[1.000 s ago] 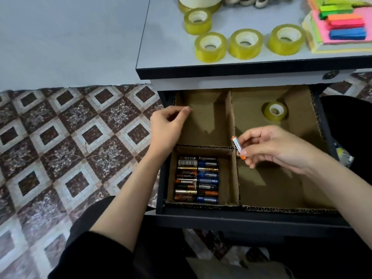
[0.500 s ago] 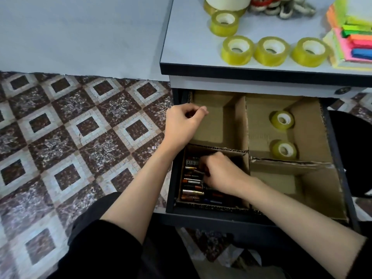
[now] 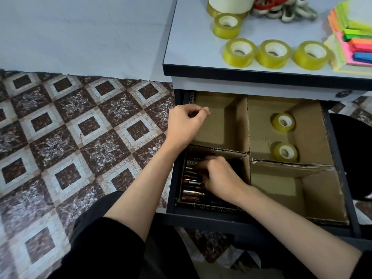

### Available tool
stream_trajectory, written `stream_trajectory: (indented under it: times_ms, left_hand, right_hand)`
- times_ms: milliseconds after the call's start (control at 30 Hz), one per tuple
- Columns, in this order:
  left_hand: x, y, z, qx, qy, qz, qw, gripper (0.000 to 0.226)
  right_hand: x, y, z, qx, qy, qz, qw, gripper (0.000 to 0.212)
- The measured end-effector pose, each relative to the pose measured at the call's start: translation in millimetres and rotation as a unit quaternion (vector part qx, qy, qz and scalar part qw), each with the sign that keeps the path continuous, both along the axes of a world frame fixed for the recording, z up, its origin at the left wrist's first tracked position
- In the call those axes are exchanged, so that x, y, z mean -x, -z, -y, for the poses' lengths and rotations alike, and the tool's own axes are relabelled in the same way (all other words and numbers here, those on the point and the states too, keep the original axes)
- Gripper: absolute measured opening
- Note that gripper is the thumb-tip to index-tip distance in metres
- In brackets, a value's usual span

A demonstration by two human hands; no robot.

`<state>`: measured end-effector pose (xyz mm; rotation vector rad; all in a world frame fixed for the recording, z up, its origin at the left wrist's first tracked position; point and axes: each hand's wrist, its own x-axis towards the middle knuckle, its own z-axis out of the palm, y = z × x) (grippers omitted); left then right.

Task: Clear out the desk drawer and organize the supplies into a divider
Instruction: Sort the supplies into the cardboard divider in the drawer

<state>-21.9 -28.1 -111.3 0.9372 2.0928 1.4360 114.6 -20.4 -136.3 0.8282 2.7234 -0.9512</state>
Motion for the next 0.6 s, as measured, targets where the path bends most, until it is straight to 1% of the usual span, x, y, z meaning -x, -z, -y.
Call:
stream_trajectory:
  times_ms: [200,367,600]
  left_hand:
    - [0.1,-0.4,-0.3,0.005,0.004,-0.005,1.0,0.018]
    - [0.9,2.3,-1.0,0.008,0.003,-0.009,1.0,0.02]
    - [1.1,3.7,-1.4,0.007,0.004,-0.013,1.0,0.019]
  right_hand:
    - [-0.7,-3.8,0.5,-0.01,-0.024,0.007,1.0,0.033]
    - [1.0,-3.6,-2.4,-0.002,-0.007,0.003,1.0,0.036]
    - [1.8,3.0,2.1,-0.006,-0.011,0.018,1.0,0.033]
